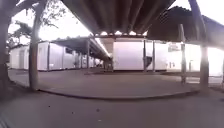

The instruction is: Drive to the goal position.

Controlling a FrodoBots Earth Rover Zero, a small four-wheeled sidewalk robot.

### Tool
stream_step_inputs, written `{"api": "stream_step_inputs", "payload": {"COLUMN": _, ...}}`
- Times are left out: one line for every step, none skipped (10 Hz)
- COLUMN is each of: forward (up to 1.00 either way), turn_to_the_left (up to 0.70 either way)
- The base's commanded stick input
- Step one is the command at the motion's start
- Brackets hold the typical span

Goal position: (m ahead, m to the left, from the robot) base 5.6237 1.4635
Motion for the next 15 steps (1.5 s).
{"api": "stream_step_inputs", "payload": {"forward": 0.0, "turn_to_the_left": 0.0}}
{"api": "stream_step_inputs", "payload": {"forward": 0.0, "turn_to_the_left": 0.0}}
{"api": "stream_step_inputs", "payload": {"forward": 0.0, "turn_to_the_left": 0.0}}
{"api": "stream_step_inputs", "payload": {"forward": 0.0, "turn_to_the_left": 0.0}}
{"api": "stream_step_inputs", "payload": {"forward": 0.0, "turn_to_the_left": 0.0}}
{"api": "stream_step_inputs", "payload": {"forward": 0.0, "turn_to_the_left": 0.0}}
{"api": "stream_step_inputs", "payload": {"forward": 0.0, "turn_to_the_left": 0.0}}
{"api": "stream_step_inputs", "payload": {"forward": 0.13, "turn_to_the_left": 0.0}}
{"api": "stream_step_inputs", "payload": {"forward": 0.74, "turn_to_the_left": 0.0}}
{"api": "stream_step_inputs", "payload": {"forward": 0.49, "turn_to_the_left": 0.0}}
{"api": "stream_step_inputs", "payload": {"forward": 0.04, "turn_to_the_left": 0.0}}
{"api": "stream_step_inputs", "payload": {"forward": 0.0, "turn_to_the_left": 0.0}}
{"api": "stream_step_inputs", "payload": {"forward": 0.49, "turn_to_the_left": 0.0}}
{"api": "stream_step_inputs", "payload": {"forward": 0.85, "turn_to_the_left": 0.0}}
{"api": "stream_step_inputs", "payload": {"forward": 0.85, "turn_to_the_left": 0.0}}
